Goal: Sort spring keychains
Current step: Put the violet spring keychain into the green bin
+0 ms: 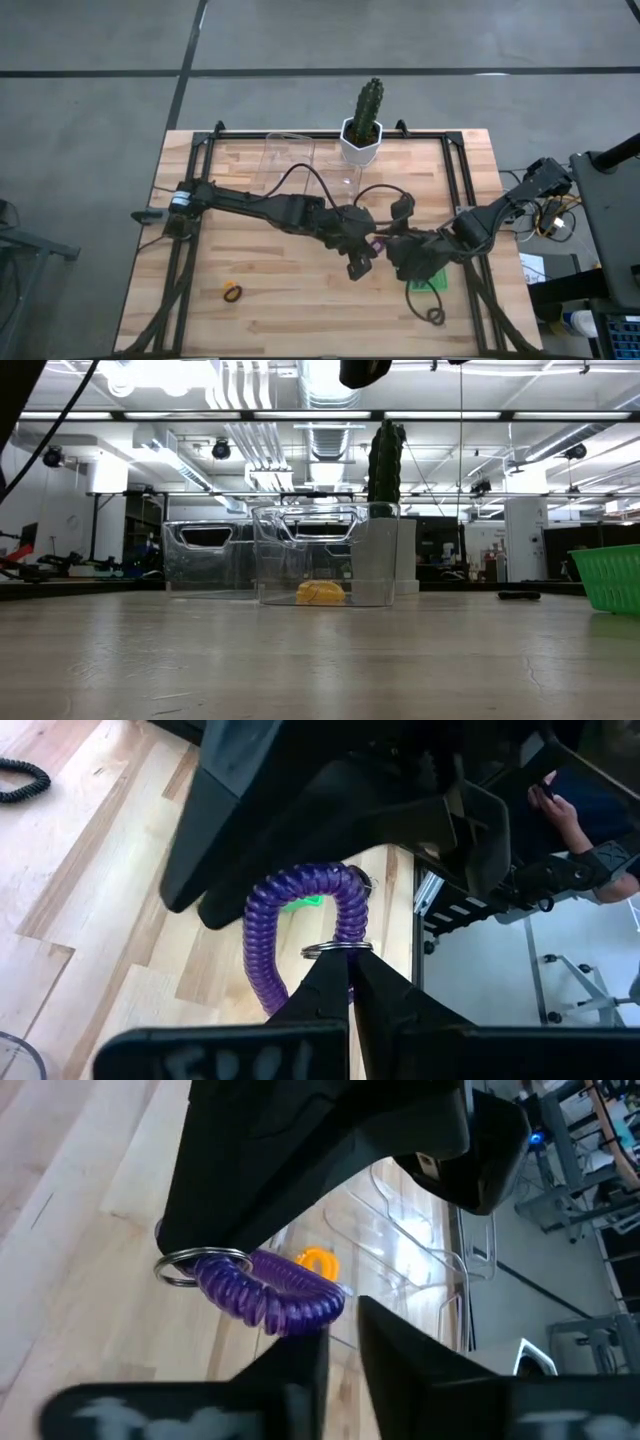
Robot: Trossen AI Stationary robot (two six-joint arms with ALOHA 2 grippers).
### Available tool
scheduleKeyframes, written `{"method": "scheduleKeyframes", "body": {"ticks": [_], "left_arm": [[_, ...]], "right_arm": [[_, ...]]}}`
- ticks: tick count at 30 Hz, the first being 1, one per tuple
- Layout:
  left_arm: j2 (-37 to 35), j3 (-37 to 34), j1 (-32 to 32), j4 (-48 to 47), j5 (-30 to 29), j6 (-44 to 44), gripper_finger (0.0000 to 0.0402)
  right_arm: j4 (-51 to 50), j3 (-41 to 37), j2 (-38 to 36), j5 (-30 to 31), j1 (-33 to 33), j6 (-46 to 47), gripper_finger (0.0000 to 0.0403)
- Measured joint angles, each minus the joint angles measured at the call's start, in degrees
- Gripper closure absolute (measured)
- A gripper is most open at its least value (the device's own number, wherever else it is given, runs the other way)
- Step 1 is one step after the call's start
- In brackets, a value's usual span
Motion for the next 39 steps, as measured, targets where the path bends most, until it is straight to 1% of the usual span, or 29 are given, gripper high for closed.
{"method": "scheduleKeyframes", "body": {"ticks": [2, 4, 6, 10, 16, 20, 24, 29, 32, 35, 39], "left_arm": [[0.0, 0.0, 0.0, 0.0, 0.0, 0.0, 0.0401], [0.0, 0.0, 0.0, 0.0, 0.0, 0.0, 0.0400], [0.0, 0.0, 0.1, -0.1, 0.0, 0.0, 0.0399], [0.0, 0.0, 0.1, -0.1, 0.0, -0.1, 0.0399], [0.0, 0.0, 0.3, -0.1, -0.1, -0.8, 0.0400], [0.0, 0.0, 0.4, -0.6, -0.1, -1.4, 0.0400], [0.0, 0.0, 0.6, -1.9, -0.2, -2.2, 0.0401], [0.0, 0.0, 0.9, -2.1, -0.1, -2.5, 0.0401], [0.0, 0.0, 1.2, -2.1, -0.1, -2.6, 0.0401], [0.0, 0.0, 1.3, -2.1, 0.1, -2.6, 0.0401], [0.0, 0.0, 1.4, -2.1, 0.2, -2.6, 0.0401]], "right_arm": [[0.0, 0.0, -0.2, -0.1, 0.0, 0.0, 0.0385], [0.0, 0.0, -0.2, -0.1, 0.0, 0.2, 0.0392], [-0.3, 0.0, -0.2, -0.3, 0.0, 0.4, 0.0394], [-1.3, 0.0, -0.2, -2.6, 0.0, 0.6, 0.0394], [-7.4, -0.1, -0.7, -2.7, 0.0, 5.0, 0.0391], [-9.6, -0.1, -1.1, -4.3, 0.1, 7.0, 0.0369], [-10.0, -0.1, -1.8, -6.6, 0.1, 7.7, 0.0330], [-9.9, 0.7, -1.9, -6.6, 0.2, 7.1, 0.0278], [-9.6, 0.9, -1.8, -6.6, 0.2, 5.7, 0.0253], [-9.8, 0.9, -1.5, -5.7, 0.2, 5.5, 0.0238], [-9.4, 0.9, -1.2, -4.4, 0.2, 4.1, 0.0232]]}}
